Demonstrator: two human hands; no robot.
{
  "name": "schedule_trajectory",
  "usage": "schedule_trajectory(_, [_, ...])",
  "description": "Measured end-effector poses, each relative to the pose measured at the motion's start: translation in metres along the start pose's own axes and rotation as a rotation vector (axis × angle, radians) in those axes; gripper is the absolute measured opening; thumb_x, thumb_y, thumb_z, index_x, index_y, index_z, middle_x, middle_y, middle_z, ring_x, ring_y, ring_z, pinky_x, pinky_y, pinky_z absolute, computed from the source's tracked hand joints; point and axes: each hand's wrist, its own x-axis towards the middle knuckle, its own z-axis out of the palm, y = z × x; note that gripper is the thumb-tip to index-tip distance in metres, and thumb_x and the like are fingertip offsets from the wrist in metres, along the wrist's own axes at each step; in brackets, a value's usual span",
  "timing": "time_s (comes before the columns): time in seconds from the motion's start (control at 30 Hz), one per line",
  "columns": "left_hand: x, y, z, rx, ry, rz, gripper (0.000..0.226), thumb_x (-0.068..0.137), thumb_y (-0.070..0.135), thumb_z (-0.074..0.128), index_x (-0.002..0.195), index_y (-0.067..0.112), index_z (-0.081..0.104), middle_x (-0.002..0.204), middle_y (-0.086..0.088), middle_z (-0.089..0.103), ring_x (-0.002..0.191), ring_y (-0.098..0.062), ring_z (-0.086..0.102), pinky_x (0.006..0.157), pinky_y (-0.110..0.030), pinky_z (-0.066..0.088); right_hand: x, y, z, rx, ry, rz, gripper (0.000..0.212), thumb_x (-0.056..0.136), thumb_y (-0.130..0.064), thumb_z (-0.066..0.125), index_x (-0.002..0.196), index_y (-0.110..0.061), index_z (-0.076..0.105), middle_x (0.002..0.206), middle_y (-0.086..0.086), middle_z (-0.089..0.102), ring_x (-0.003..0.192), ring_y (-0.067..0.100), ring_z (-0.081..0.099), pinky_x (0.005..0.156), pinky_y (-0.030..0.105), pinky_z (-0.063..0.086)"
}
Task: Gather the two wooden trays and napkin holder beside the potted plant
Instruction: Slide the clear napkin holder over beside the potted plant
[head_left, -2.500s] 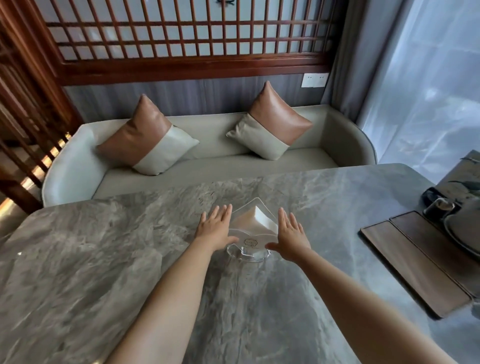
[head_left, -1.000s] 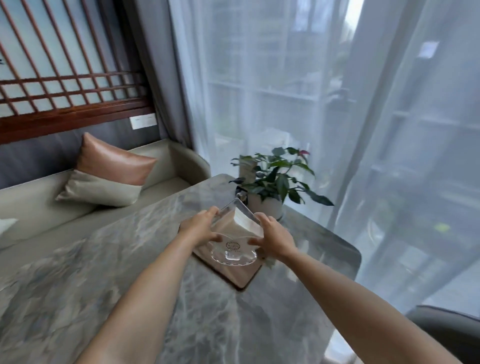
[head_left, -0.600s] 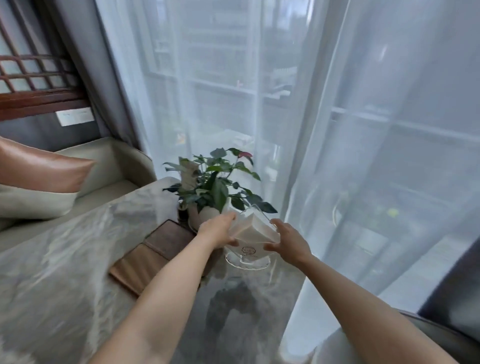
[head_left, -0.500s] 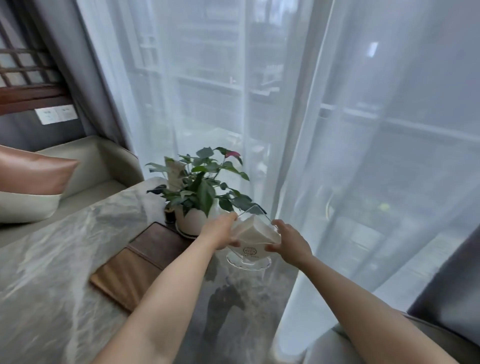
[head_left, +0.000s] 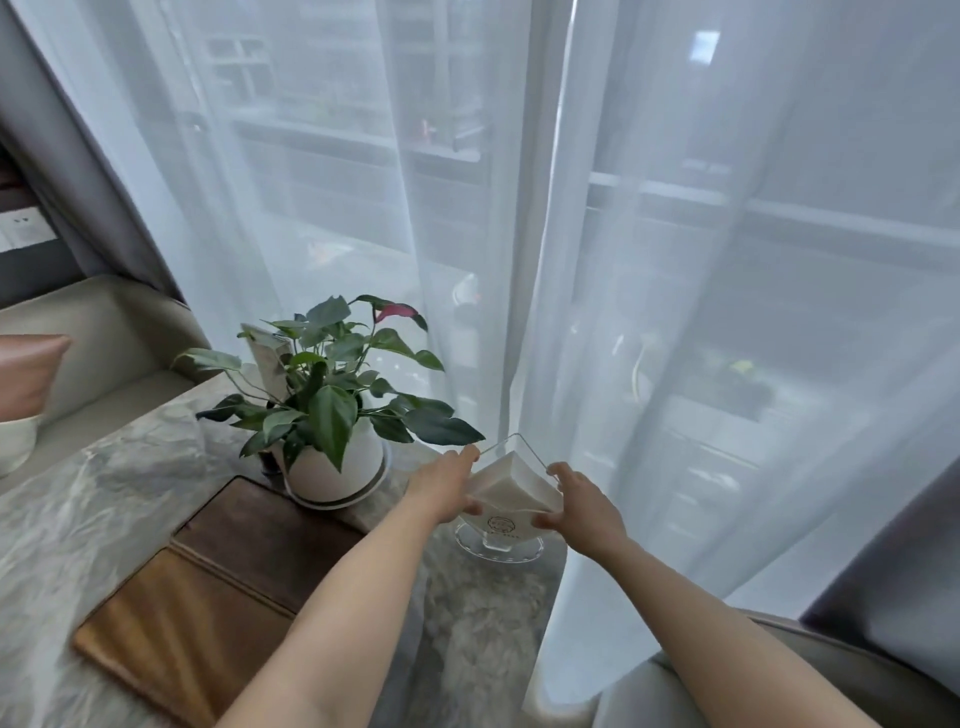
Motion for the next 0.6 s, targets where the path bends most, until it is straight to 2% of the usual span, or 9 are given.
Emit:
schedule_trajectory(0.4, [0.027,0.015,0.002,-0.027,-0.029,0.047,0.070,0.082,0.025,0.070,0.140,0.018,0.031,0.141,-0.005,0.048,0.121,-0.028,0.054,0.095,-0.041,0.045,0.007,0.016,-0.003,0.016,0.032,0.051,0.068,0.080,-0.035,0.069,0.137,-0.022,0.034,0.135,0.003,0.049,0.118,0.022,0.053,0.085,0.036,0.047])
schedule_trajectory(0.6, [0.023,0.014,0.010,-0.025,0.011,0.047,0.070,0.087,0.027,0.062,0.145,0.021,0.022,0.145,-0.004,0.044,0.124,-0.027,0.051,0.094,-0.042,0.046,0.005,0.015,-0.001,-0.059,0.030,0.037,0.067,0.086,-0.036,0.061,0.141,-0.019,0.028,0.131,0.007,0.049,0.115,0.026,0.052,0.083,0.037,0.047])
